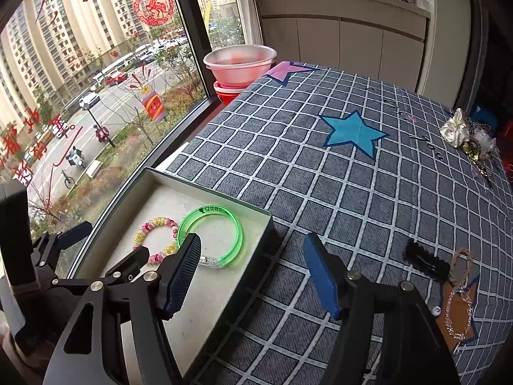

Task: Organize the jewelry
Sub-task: 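Carry the beaded bracelet into the white box with left while right carries green bracelet there, then move left tool to the black claw clip while right moves to silver spiked clip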

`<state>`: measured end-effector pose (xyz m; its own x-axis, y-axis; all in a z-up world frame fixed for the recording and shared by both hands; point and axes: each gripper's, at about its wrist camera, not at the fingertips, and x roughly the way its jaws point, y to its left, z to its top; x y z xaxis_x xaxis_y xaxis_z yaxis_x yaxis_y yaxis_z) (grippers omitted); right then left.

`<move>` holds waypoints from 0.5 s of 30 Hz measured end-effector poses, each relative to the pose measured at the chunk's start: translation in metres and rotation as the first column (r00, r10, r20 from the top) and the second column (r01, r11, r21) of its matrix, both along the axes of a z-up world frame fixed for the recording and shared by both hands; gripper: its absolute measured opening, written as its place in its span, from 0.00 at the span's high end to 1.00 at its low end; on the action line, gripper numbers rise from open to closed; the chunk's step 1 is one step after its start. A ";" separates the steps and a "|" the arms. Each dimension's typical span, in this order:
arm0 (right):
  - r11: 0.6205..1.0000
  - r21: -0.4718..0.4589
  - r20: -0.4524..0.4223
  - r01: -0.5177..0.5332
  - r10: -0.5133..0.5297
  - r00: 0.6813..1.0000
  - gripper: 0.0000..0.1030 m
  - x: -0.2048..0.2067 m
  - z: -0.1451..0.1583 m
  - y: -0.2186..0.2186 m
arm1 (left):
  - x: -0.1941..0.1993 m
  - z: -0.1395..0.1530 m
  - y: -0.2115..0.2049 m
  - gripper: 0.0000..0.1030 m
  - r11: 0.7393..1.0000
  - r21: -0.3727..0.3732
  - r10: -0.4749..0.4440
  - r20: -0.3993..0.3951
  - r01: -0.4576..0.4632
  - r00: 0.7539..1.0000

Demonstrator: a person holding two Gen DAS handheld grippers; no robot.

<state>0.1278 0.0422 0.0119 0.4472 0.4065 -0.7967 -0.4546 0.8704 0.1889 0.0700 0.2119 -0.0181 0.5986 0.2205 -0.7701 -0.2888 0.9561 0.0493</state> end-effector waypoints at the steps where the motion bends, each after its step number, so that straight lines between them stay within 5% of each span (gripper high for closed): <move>1: 1.000 0.010 -0.001 0.018 -0.018 1.000 0.21 -0.004 0.001 -0.010 | -0.005 0.003 -0.004 0.00 1.000 0.000 -0.010 0.013 0.010 1.000; 7: 0.991 0.057 -0.038 0.118 -0.116 0.992 0.18 -0.027 0.000 -0.076 | -0.017 0.015 -0.037 0.00 0.992 -0.063 -0.110 0.013 0.111 0.994; 15: 0.961 0.045 -0.076 0.272 -0.268 0.960 0.18 -0.059 -0.010 -0.160 | -0.023 0.024 -0.107 0.00 0.971 -0.034 -0.238 0.008 0.238 0.971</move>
<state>0.0689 -0.1177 0.0020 0.4911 0.3215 -0.8096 -0.1881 0.9466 0.2618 0.0466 0.1052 0.0057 0.6334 0.0448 -0.7725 -0.0529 0.9985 0.0146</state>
